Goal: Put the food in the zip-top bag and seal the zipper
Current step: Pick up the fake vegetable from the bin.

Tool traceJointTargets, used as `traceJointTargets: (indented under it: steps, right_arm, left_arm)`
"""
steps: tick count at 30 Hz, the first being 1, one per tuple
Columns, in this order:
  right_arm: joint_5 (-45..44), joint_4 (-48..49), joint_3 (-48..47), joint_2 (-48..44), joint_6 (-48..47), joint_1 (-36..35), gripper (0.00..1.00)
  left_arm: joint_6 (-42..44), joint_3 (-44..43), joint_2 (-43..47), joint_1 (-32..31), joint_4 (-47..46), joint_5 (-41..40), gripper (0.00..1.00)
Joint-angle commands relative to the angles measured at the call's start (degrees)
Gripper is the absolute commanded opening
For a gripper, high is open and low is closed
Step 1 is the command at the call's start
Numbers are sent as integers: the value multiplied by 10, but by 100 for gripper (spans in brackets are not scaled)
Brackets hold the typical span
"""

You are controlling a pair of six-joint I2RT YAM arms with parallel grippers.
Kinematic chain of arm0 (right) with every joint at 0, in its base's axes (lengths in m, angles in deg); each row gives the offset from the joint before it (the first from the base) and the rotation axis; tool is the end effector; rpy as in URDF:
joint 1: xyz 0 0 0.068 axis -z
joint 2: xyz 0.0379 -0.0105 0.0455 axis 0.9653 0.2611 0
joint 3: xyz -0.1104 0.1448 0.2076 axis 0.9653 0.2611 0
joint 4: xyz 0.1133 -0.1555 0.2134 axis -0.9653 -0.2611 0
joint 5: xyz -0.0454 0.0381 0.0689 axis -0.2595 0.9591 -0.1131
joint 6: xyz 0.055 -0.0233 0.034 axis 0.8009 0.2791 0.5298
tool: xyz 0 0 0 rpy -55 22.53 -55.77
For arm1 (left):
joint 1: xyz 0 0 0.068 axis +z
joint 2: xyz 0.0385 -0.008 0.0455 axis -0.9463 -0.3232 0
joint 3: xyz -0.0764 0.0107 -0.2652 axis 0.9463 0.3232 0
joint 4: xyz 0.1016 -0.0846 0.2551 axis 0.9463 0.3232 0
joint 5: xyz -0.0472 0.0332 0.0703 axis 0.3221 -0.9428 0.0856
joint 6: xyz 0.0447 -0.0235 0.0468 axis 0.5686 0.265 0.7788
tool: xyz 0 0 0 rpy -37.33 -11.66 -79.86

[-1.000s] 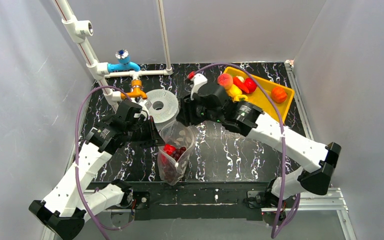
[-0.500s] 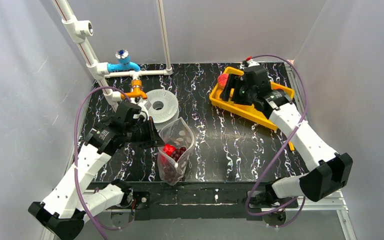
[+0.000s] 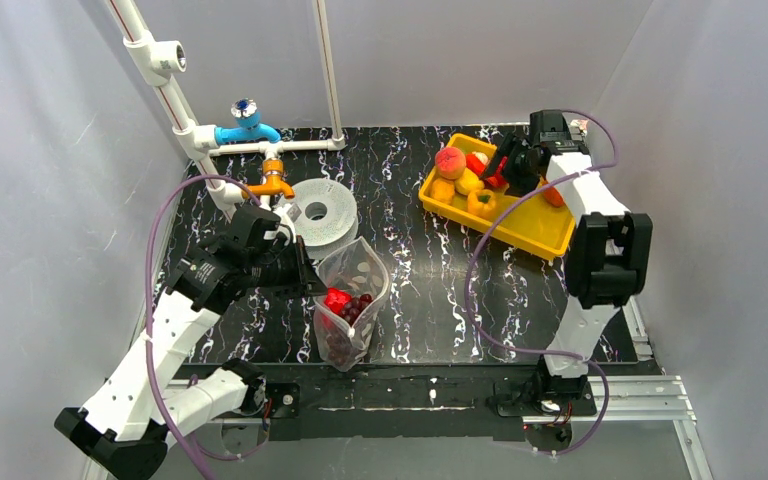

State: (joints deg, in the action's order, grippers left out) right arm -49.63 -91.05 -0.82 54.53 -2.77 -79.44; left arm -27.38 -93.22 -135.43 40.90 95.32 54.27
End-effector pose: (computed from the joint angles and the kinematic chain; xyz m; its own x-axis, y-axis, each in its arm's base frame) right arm 0.4534 0.0442 0.2566 -0.7236 0.4647 -0.5103 0.2444 0.8640 0.4402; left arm 0.1717 -0.1176 0.3535 -0.8662 -0.1861 -0.4637 0.1524 0.7854 -0.5999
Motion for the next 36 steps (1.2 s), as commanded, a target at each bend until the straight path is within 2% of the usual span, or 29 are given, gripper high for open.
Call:
traceJointTargets:
  steps: [1,10,15,24,27,30,36]
  right_arm:
    - [51,-16,-74,50,-5,21,81]
    - [140,43,-101,108,-11,40,82]
    - [171,45,-125,139,-8,40,77]
    - [169,63,-137,164,-2,40,72]
    - [168,62,-142,175,-3,40,66]
    - [166,61,-144,184,-2,46,57]
    - [143,47,-144,174,-13,51,27]
  left_arm:
    - [9,-6,13,-3,17,-1,0]
    - [10,-12,8,-3,24,-6,0]
    - [9,-15,2,-3,23,-4,0]
    - [8,-17,4,-3,26,-3,0]
    - [8,-18,2,-2,27,-4,0]
    - [8,-19,-1,-3,25,-2,0]
    - [10,-25,-10,-3,25,-1,0]
